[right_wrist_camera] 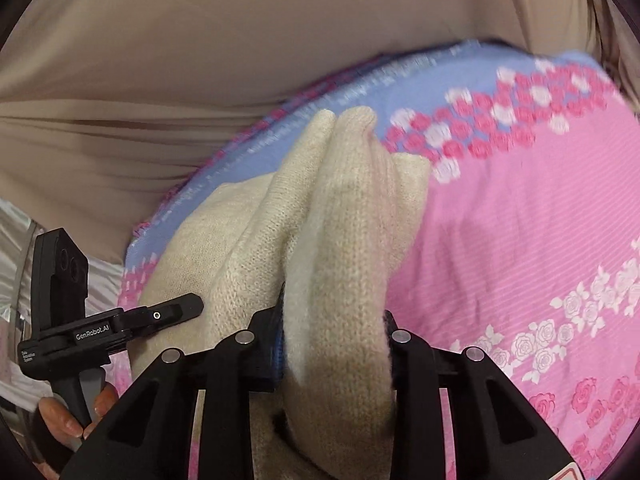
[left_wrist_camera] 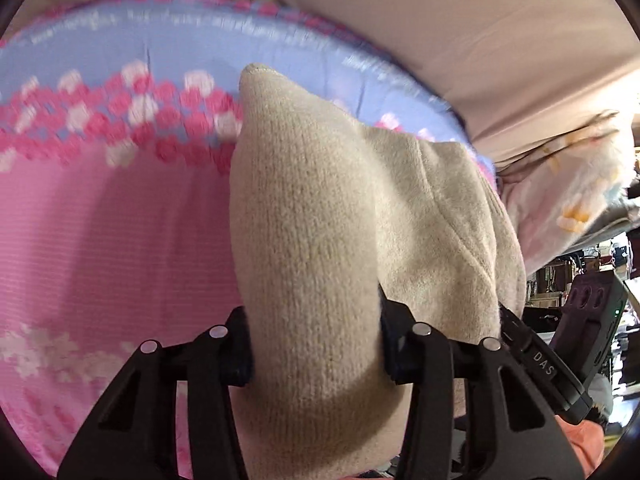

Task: Fold small clothes
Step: 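Lift the sweater bundle with both grippers above the sheet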

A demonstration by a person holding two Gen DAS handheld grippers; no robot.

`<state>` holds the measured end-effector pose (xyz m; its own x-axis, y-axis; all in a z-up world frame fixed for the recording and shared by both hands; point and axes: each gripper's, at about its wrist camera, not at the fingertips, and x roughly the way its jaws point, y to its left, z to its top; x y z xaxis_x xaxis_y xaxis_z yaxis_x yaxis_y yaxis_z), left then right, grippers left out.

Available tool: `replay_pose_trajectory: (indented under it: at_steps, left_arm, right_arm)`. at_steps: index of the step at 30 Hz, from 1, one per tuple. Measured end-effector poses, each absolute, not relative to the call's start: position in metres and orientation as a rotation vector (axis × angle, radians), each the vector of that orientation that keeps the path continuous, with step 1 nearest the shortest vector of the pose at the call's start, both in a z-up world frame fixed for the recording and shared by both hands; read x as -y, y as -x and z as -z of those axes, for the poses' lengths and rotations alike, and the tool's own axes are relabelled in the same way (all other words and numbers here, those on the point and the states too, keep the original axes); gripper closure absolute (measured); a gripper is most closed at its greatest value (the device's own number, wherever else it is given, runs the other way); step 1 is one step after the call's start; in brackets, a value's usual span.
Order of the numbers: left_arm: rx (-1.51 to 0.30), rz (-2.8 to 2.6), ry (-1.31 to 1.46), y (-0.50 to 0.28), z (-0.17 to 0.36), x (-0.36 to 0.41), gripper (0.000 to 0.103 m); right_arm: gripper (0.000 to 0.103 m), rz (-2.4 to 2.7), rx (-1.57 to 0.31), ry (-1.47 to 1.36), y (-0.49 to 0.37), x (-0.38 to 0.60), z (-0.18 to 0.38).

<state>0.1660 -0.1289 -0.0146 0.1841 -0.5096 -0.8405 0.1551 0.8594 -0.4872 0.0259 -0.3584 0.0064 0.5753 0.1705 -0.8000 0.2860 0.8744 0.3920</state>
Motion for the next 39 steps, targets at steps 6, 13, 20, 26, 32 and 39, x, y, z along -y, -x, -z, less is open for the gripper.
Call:
replay_pose_trajectory:
  at_steps: [6, 13, 20, 26, 32, 39]
  left_arm:
    - [-1.164, 0.49, 0.258, -0.14, -0.057, 0.102, 0.058]
    - [-1.043, 0.458, 0.191, -0.121, -0.109, 0.071, 0.058]
    - [-1.005, 0.413, 0.186, -0.113, -0.124, 0.024, 0.058]
    - [-0.989, 0.386, 0.192, -0.109, -0.129, -0.023, 0.058]
    - [-0.965, 0.371, 0.182, -0.108, -0.138, -0.065, 0.058]
    - [-0.956, 0.369, 0.178, -0.111, -0.141, -0.109, 0.058]
  right_arm:
    - [0.075, 0.017, -0.857, -0.47, -0.016, 0.324, -0.068]
    - [0.075, -0.046, -0.793, -0.434, -0.019, 0.267, -0.104]
    - [0.074, -0.105, -0.799, -0.411, -0.03, 0.216, -0.102]
    - [0.074, -0.148, -0.808, -0.398, -0.038, 0.173, -0.098]
    - [0.074, -0.174, -0.798, -0.391, -0.046, 0.133, -0.098]
    - [0.074, -0.183, -0.795, -0.381, -0.056, 0.089, -0.096]
